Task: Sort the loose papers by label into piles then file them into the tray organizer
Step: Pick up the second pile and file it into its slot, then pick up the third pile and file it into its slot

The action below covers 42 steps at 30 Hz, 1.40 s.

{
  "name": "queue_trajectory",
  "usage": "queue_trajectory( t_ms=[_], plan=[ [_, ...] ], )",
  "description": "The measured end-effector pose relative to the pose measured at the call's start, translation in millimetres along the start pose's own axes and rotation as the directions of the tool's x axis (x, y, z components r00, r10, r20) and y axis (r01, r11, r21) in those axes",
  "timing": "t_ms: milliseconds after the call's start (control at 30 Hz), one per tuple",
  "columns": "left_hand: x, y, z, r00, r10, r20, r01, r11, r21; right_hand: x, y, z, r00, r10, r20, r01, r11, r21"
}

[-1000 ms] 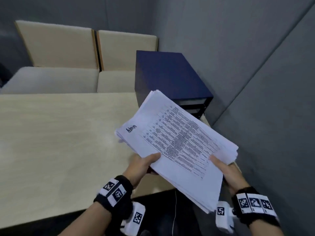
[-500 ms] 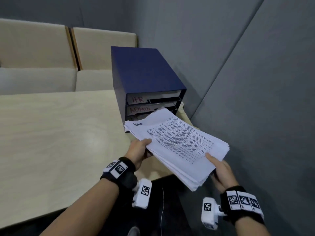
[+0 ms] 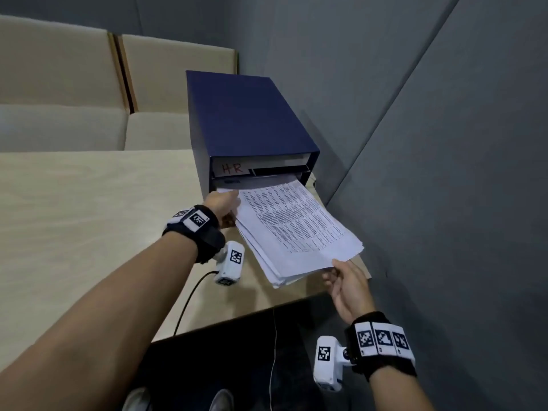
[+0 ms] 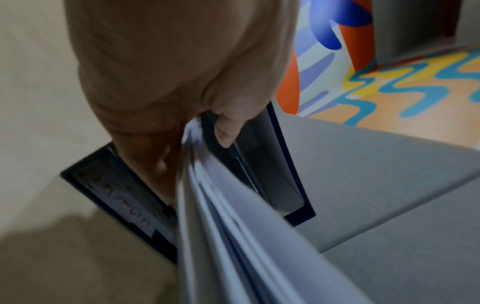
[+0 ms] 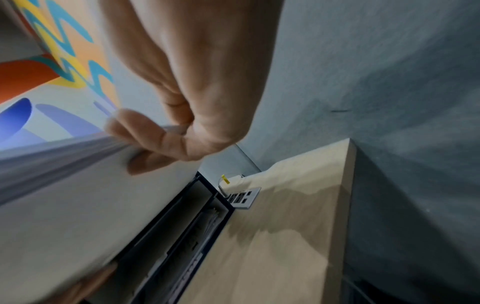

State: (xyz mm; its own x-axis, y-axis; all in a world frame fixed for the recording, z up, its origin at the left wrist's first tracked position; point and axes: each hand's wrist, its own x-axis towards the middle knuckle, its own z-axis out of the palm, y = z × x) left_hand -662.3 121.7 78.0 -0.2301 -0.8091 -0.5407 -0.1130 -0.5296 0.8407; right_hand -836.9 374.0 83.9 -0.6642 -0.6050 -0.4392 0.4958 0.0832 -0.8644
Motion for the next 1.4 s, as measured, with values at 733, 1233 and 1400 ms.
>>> queue_trajectory(
  t_ms=[733, 1233, 1400],
  plan=[
    [-146.6, -220.5, -252.3, 0.927, -0.143, -0.345, 0.21, 0.963, 0.167, 107.2, 23.1, 222.5, 0.989, -0.081, -0.12, 0.079, 0.997, -0.017],
    [-159.0, -134.1, -464.1, 0.858, 0.099, -0.504, -0.012, 0.985, 0.172, -80.1, 210.3, 358.9, 0.835, 0.276, 0.476, 0.119, 0.754, -0.646],
    [-189.5, -154.0, -634.4, 0.731, 0.182, -0.657, 0.079, 0.935, 0.347, -163.4, 292.8, 461.1, 0.734, 0.425, 0.53, 0.178, 0.632, -0.754]
  ],
)
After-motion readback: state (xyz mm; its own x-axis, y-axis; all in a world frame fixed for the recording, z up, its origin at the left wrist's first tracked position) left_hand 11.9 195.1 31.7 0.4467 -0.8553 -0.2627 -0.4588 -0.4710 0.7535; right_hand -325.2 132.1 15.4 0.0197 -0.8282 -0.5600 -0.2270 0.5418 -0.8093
